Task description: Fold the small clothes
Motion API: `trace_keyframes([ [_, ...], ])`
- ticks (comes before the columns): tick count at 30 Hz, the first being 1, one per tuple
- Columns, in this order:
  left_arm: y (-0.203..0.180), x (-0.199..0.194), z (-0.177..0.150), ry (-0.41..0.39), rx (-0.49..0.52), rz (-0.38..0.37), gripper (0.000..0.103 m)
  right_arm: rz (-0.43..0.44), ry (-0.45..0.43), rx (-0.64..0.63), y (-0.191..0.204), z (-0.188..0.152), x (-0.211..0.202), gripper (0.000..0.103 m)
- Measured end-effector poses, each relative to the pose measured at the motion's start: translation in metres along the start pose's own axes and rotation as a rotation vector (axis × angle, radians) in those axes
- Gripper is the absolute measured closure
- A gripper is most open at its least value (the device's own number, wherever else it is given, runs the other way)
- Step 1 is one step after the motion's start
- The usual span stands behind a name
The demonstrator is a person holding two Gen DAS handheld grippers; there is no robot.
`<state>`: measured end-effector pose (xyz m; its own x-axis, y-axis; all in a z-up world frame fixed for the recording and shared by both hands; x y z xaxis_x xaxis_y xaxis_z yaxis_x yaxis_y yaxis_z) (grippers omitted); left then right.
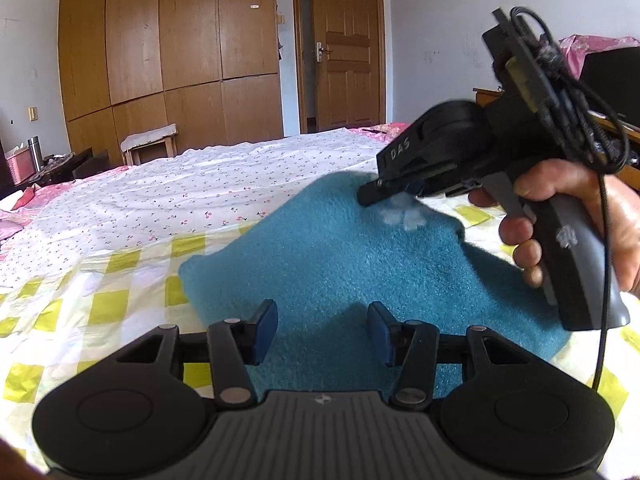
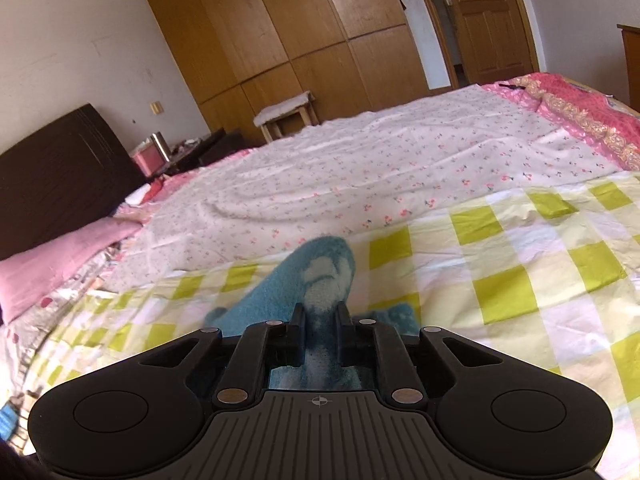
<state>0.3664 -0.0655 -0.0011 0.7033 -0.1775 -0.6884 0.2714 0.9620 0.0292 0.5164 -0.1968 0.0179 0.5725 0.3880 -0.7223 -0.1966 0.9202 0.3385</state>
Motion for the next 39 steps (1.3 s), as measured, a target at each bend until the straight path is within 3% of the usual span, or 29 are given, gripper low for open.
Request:
trace_keyframes([
  [3,-0.002,0.015,-0.005,0.035,0.011,0.005,0.048,-0.079,0.082,0.002,-0.015,-0.020,0.038,0.087],
  [6,-0.007,0.015,-0.008,0.031,0.042,0.025,0.048,-0.052,0.073,0.023,-0.022,-0.024,0.037,0.084],
  [10,-0.003,0.013,-0.008,0.038,0.019,0.009,0.047,-0.017,0.065,0.001,-0.023,-0.021,0.015,0.074],
  [14,-0.002,0.012,-0.009,0.041,0.021,0.014,0.046,0.033,0.015,-0.026,-0.017,-0.026,-0.024,0.072],
  [17,-0.003,0.011,-0.010,0.042,0.018,0.020,0.046,0.025,0.017,-0.068,-0.017,-0.039,-0.044,0.062],
  [26,0.000,0.003,-0.011,0.033,0.011,0.043,0.046,0.024,0.123,-0.163,-0.024,-0.107,-0.058,0.063],
  [27,0.000,0.002,-0.012,0.031,0.010,0.047,0.046,0.022,0.130,-0.170,-0.023,-0.110,-0.057,0.070],
  [28,0.001,0.000,-0.013,0.030,0.008,0.052,0.046,0.035,0.140,-0.176,-0.020,-0.112,-0.057,0.094],
  [31,0.009,-0.007,-0.017,0.022,-0.011,0.067,0.046,0.045,0.107,-0.195,-0.015,-0.113,-0.069,0.095],
  [35,0.027,-0.014,-0.026,0.026,-0.077,0.078,0.045,0.039,0.118,-0.116,-0.033,-0.111,-0.063,0.096],
  [39,0.042,-0.021,-0.041,0.038,-0.136,0.054,0.043,0.074,0.066,-0.096,-0.030,-0.106,-0.072,0.089],
])
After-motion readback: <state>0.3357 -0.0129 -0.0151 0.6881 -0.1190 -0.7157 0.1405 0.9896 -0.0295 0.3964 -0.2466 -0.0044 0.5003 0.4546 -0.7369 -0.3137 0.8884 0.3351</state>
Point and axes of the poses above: each gripper's, at about its wrist camera, not at the fingertips, and x roughly the way its jaws point, y to its left, z to its top, the point moved 8 cm from there along x, roughly the way its jaws point, and after that the axes turned 12 degrees about y, right-handed, at the moved point
